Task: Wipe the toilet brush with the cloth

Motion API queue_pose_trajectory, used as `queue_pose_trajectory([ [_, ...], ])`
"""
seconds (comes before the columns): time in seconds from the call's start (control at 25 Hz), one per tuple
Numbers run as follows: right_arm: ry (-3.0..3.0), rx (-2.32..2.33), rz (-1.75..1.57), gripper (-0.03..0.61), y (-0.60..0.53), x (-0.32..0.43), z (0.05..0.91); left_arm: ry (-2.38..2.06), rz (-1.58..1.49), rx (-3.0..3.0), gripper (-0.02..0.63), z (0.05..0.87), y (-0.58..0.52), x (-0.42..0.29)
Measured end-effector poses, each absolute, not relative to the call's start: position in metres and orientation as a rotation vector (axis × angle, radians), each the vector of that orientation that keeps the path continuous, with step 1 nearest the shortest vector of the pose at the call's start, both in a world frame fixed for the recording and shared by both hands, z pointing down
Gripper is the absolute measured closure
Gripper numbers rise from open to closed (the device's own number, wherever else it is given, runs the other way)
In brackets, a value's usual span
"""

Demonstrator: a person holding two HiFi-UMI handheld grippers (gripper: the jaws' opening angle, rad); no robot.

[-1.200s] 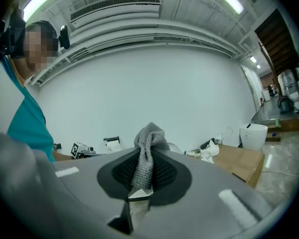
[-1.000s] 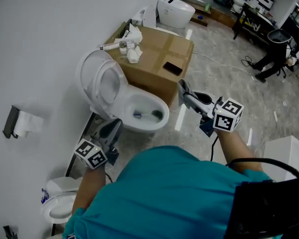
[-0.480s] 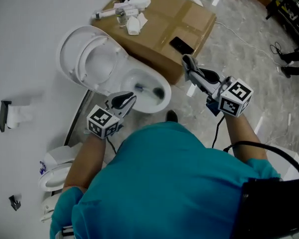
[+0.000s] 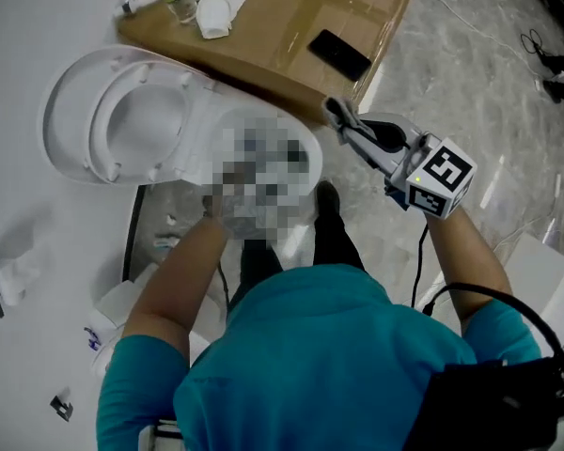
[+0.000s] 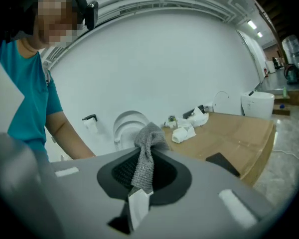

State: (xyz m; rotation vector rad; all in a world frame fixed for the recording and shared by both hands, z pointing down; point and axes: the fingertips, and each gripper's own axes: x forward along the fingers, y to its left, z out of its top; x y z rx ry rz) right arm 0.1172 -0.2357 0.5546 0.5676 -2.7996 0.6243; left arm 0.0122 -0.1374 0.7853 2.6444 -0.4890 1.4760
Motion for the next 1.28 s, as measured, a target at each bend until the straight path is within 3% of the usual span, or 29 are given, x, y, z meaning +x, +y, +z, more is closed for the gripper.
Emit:
queue_pose_trajectory([
  [0.32, -2.699, 0.623, 0.747, 0.557, -0.213, 0.112, 0.696, 0.073, 1.991, 2.707, 0.354, 1.018, -0.122, 0.01],
  [0.56, -2.671, 0.597, 0.849, 0.557, -0.198, 0.12, 0.754, 0.16, 2.163, 2.706, 0.319, 1.111, -0.137, 0.03],
  [0.96, -2.622, 0.593, 0.951, 0.557, -0.181, 0.136, 0.791, 0.295, 2.209, 2.615, 0.31, 1.183, -0.13, 0.065],
  [1.0, -2.616, 0.595, 0.954, 0.557, -0.18, 0.136, 0.793, 0.303, 2.224, 2.602, 0.331, 1.184, -0.132, 0.064],
  [1.08, -2.58, 0.587, 0.941, 0.557, -0.178, 0.139, 0.798, 0.27, 2.227, 2.618, 0.378, 1.177, -0.141, 0.059],
  [1.28, -2.587, 0.618, 0.922, 0.557, -0.182, 0.135, 0.771, -0.156, 1.997, 2.688, 0.405, 1.092, -0.173, 0.032],
])
